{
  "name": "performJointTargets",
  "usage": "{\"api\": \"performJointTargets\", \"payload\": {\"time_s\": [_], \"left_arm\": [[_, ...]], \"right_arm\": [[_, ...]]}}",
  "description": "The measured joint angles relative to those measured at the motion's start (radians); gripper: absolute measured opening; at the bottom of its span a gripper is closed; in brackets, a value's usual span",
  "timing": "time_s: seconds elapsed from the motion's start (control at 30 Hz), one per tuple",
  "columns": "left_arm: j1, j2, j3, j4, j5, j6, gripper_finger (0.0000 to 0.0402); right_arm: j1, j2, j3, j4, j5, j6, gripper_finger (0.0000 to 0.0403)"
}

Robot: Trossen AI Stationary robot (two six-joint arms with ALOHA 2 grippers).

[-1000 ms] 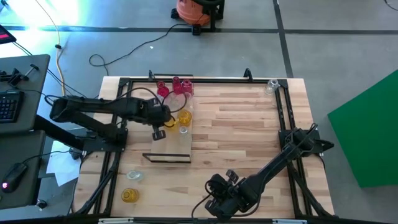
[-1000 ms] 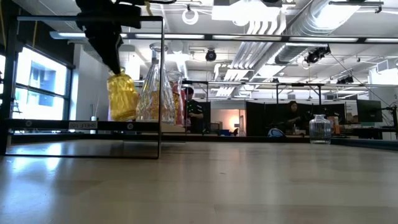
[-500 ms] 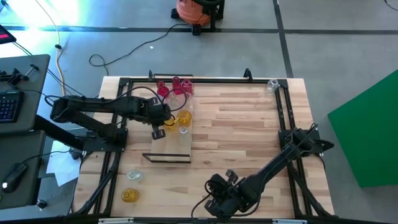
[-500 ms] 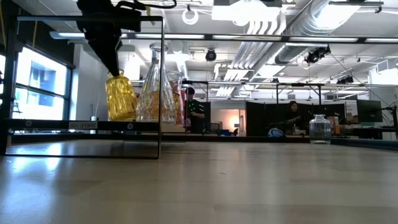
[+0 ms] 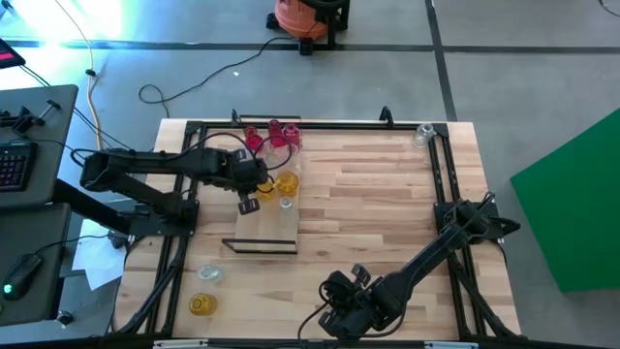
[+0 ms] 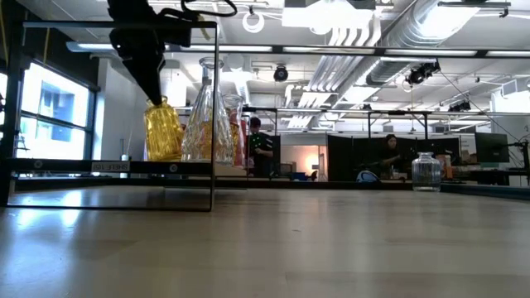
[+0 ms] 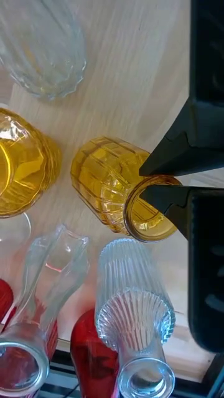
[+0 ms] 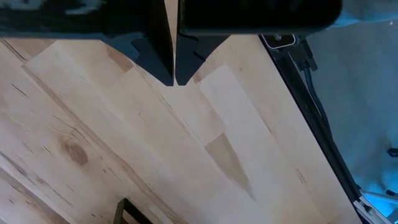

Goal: Sort vases onto shelf
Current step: Put the top yellow vase on the shelf aligned with the other yellow vase, then put the transparent vase on the shelf aligned with the other transparent vase

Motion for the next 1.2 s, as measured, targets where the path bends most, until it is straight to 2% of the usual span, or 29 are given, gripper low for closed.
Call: {"api": "performJointTargets", "payload": {"time_s": [0.5, 0.93, 1.07, 1.2], "left_arm": [[-0.002, 0.003, 0.014, -0.011, 0.038, 0.005, 0.0062], [-0.002, 0.002, 0.156, -0.008, 0.024, 0.017, 0.0099], [-0.015, 0.002, 0.219, -0.074, 0.034, 0.015, 0.0099], [-0.061, -0.003, 0.336, -0.175, 0.032, 0.01, 0.0099]], "right_arm": [[0.0, 0.0, 0.0, 0.004, 0.0, -0.003, 0.0], [0.0, 0.0, 0.0, 0.003, 0.0, -0.006, 0.0], [0.005, 0.0, 0.0, 0.003, 0.003, -0.004, 0.0], [0.012, 0.0, 0.0, 0.001, 0.016, -0.001, 0.0]]}}
